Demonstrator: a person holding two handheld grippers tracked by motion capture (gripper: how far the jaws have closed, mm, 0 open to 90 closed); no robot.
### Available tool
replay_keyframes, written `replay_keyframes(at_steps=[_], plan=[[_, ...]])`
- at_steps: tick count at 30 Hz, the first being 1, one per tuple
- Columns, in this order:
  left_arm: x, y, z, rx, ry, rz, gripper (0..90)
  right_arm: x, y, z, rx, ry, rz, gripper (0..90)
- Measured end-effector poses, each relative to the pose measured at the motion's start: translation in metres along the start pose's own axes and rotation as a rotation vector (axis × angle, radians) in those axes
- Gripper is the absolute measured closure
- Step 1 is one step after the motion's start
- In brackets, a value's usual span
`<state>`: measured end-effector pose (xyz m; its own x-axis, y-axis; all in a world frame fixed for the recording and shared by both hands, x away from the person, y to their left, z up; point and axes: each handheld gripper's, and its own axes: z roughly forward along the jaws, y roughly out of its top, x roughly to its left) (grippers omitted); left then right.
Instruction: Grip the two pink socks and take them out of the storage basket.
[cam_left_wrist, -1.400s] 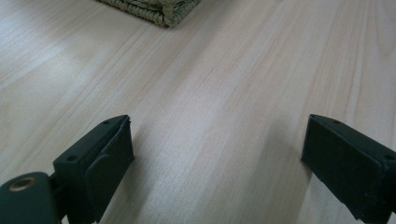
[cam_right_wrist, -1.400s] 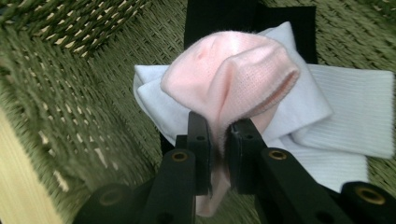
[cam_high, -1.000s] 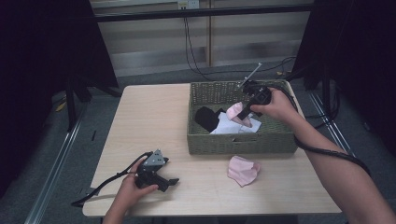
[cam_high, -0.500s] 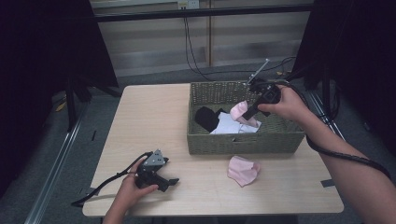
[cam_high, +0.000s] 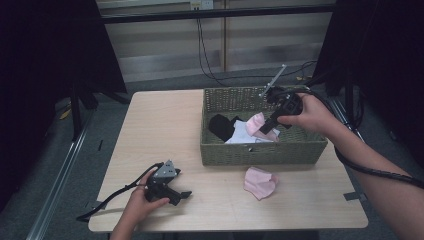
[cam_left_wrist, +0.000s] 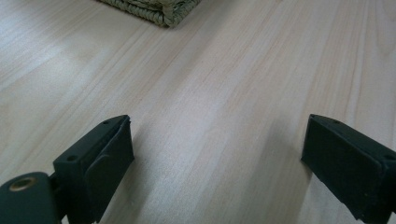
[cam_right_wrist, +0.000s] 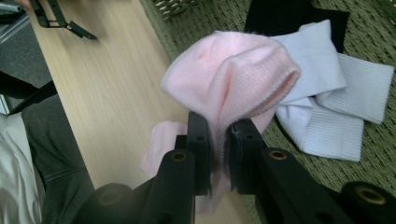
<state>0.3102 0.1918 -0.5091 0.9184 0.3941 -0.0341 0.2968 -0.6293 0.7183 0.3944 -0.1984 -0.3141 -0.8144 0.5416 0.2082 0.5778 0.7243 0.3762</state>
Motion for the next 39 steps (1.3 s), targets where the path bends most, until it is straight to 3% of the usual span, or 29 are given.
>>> replay_keyframes(at_steps=[10, 22, 39], plan=[[0.0, 0.0, 0.0, 0.0, 0.0, 0.001, 8.2, 0.021, 0.0, -0.001, 0.011, 0.014, -0.075, 80.5], [0.0, 0.0, 0.0, 0.0, 0.0, 0.0, 8.2, 0.035, -0.006, 0.004, 0.003, 0.052, -0.1, 80.3], [0.0, 0.0, 0.0, -0.004, 0.001, -0.002, 8.2, 0.046, -0.013, 0.037, 0.008, 0.085, -0.138, 79.8]])
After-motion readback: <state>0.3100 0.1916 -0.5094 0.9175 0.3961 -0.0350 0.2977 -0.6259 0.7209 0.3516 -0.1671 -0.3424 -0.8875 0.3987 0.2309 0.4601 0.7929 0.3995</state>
